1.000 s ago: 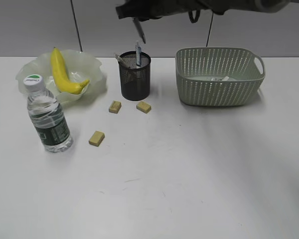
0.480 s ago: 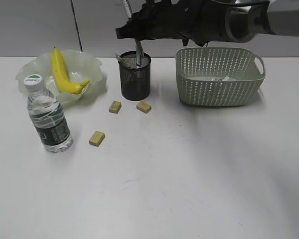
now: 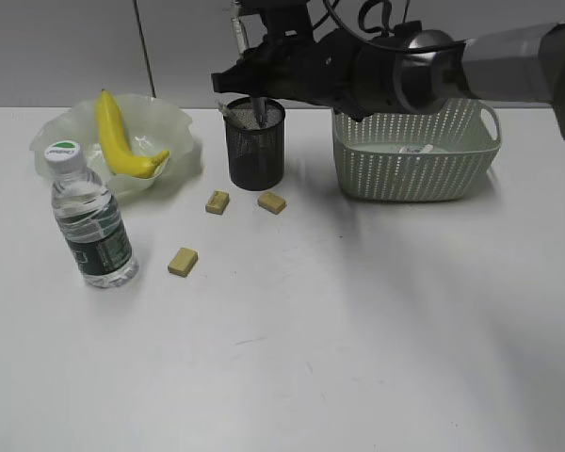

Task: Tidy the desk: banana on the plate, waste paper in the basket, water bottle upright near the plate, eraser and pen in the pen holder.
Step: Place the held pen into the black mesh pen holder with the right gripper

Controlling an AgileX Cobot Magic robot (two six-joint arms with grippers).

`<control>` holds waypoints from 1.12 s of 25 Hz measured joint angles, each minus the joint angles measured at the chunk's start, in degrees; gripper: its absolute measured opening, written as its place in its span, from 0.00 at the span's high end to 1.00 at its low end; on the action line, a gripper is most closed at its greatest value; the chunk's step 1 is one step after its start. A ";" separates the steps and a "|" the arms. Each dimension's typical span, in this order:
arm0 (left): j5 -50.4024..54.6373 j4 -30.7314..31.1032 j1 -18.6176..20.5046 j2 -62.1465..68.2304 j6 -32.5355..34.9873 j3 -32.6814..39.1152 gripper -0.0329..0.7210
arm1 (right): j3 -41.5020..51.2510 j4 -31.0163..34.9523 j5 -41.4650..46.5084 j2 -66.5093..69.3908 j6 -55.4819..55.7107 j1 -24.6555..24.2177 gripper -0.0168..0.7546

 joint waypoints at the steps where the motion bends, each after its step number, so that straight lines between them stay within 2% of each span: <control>1: 0.00 0.00 0.00 0.00 0.00 0.00 0.45 | 0.00 0.00 -0.37 0.09 0.33 0.00 0.84; 8: 0.00 0.00 0.00 0.00 0.00 0.00 0.45 | 0.00 0.00 -0.75 1.42 1.10 0.00 0.83; 10: 0.00 0.00 0.00 0.00 0.00 0.00 0.45 | 0.00 0.00 -0.65 1.77 1.10 0.00 0.77; 14: 0.00 0.00 0.00 0.00 0.00 0.00 0.45 | 0.00 -0.40 -0.50 1.76 1.17 0.00 0.56; 17: 0.00 0.00 0.00 0.00 0.00 0.00 0.45 | 0.00 -0.45 -0.11 1.76 1.17 0.00 0.46; 21: 0.00 0.00 0.00 0.00 0.00 0.00 0.45 | 0.00 -0.60 4.32 0.93 1.17 0.00 0.44; 28: 0.00 0.00 0.00 0.00 0.00 0.00 0.45 | 0.00 -7.24 13.37 -5.19 1.11 0.00 0.44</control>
